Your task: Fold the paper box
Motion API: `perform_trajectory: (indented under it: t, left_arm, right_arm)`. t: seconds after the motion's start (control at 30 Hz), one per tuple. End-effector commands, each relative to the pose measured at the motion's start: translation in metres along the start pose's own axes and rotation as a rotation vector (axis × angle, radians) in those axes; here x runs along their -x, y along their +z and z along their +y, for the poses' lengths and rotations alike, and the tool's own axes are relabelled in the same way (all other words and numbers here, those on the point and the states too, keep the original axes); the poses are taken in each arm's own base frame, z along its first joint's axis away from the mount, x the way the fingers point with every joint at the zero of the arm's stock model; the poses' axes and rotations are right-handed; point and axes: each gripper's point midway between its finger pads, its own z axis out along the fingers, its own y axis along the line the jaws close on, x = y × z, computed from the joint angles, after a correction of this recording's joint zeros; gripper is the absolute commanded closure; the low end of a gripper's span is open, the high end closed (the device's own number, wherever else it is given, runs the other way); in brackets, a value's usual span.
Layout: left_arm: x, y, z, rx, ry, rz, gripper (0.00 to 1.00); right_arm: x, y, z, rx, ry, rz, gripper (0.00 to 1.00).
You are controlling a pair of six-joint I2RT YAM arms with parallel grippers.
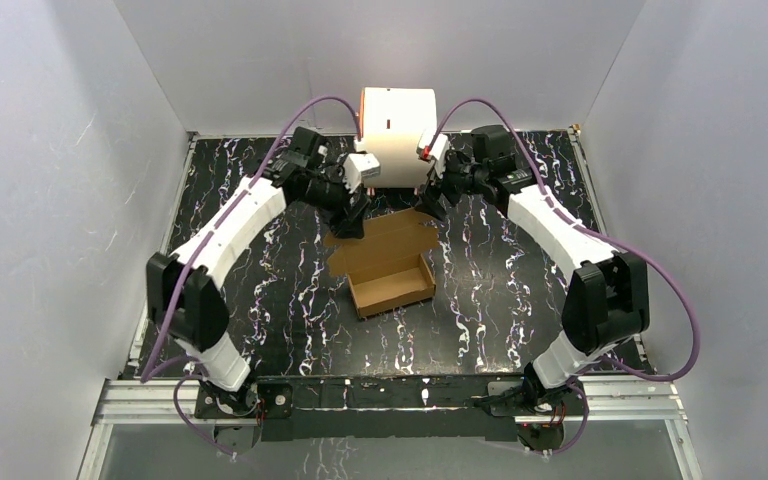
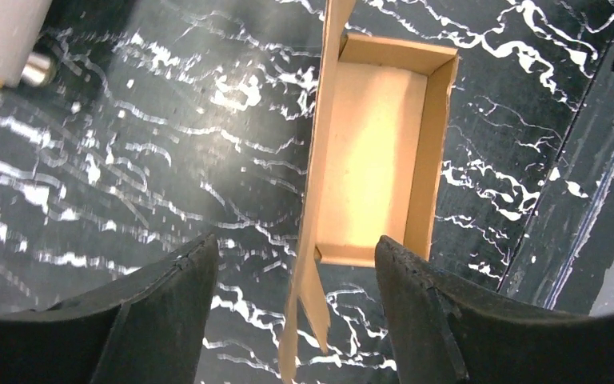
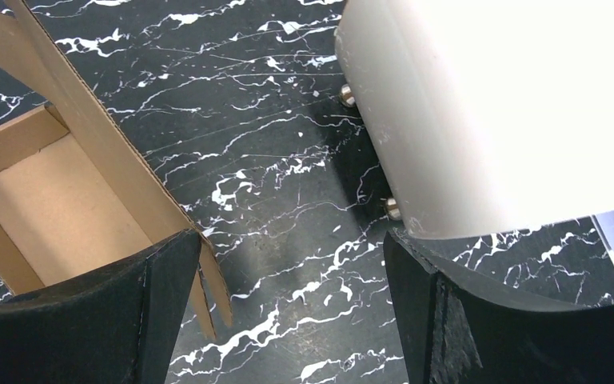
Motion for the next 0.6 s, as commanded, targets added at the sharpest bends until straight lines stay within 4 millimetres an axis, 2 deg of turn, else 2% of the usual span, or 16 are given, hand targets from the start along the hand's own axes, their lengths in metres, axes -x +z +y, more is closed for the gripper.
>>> perform_trajectory:
  t: [0.0,0.13,0.33,0.57]
  left_arm:
    - [-0.01,-0.035,0.0,0.192,-0.052,-0.015,0.3]
    - [-0.033,-0.043,-0.004,0.262,-0.124,0.017,0.29]
    - [-0.048,-0.04,-0.011,0.281,-0.227,0.008,0.29]
    - [-0.05,-0.047,-0.006,0.366,-0.259,-0.049,0.27]
  right_arm:
    - [0.016,0.005,0.001,0.013,-0.047,-0.043,0.07]
    - [0.017,0.01,0.0,0.02,-0.048,-0.042,0.07]
    - [0.015,0.011,0.003,0.025,-0.046,-0.039,0.07]
    - [0.039,-0.015,0.01,-0.008,-0.091,-0.086,0.07]
